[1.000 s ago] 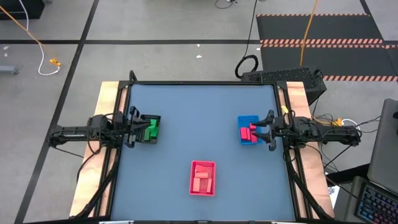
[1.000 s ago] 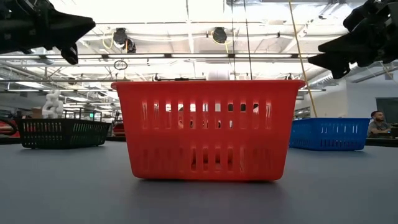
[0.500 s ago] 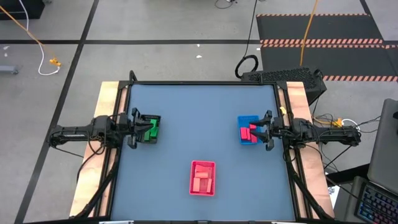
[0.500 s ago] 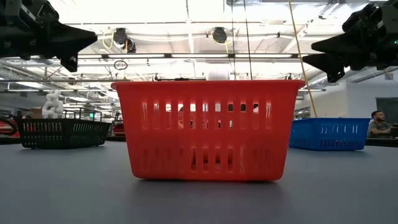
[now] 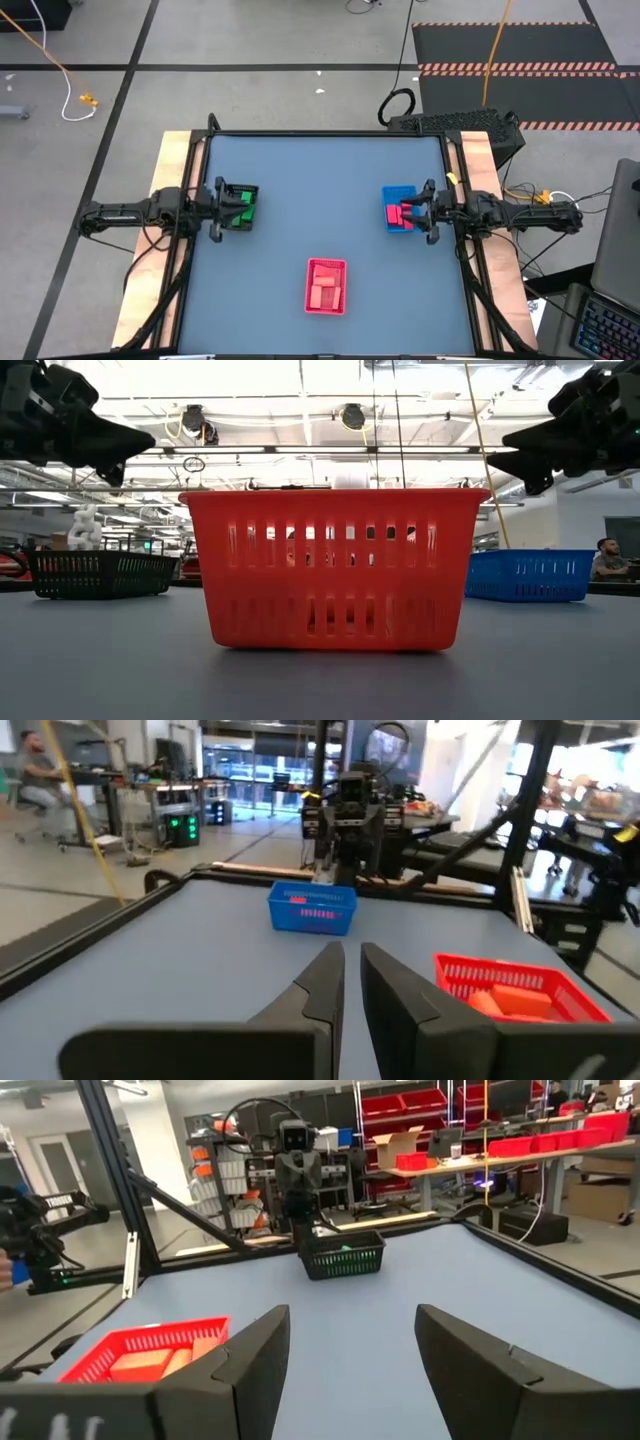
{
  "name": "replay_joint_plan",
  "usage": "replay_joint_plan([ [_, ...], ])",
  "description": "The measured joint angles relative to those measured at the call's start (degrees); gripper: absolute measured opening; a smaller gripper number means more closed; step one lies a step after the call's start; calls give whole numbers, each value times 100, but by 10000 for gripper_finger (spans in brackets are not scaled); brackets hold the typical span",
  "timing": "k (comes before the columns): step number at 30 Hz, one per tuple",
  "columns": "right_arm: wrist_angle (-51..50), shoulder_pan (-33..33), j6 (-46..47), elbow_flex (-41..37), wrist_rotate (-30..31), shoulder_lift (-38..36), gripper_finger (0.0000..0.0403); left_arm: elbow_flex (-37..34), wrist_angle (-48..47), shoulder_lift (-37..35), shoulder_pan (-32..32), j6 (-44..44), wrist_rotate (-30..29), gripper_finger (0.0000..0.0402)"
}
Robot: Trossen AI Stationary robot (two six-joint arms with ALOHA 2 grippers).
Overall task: Sort & place blocks by color
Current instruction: Return to Home Position
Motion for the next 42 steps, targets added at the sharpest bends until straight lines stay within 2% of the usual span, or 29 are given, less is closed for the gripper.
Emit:
replay_joint_plan([
  [5, -10, 0, 0, -4, 4, 117, 210, 0, 92, 0, -2, 175, 179, 37],
  [9, -13, 0, 8, -5, 7, 126, 210, -125, 875, -2, 0, 158, 197, 37],
  [14, -15, 0, 44, -7, 9, 128, 210, -155, 1165, 16, -2, 136, 223, 37],
  [42, -19, 0, -165, -9, 2, 128, 210, -155, 255, 22, -1, 497, 221, 37],
])
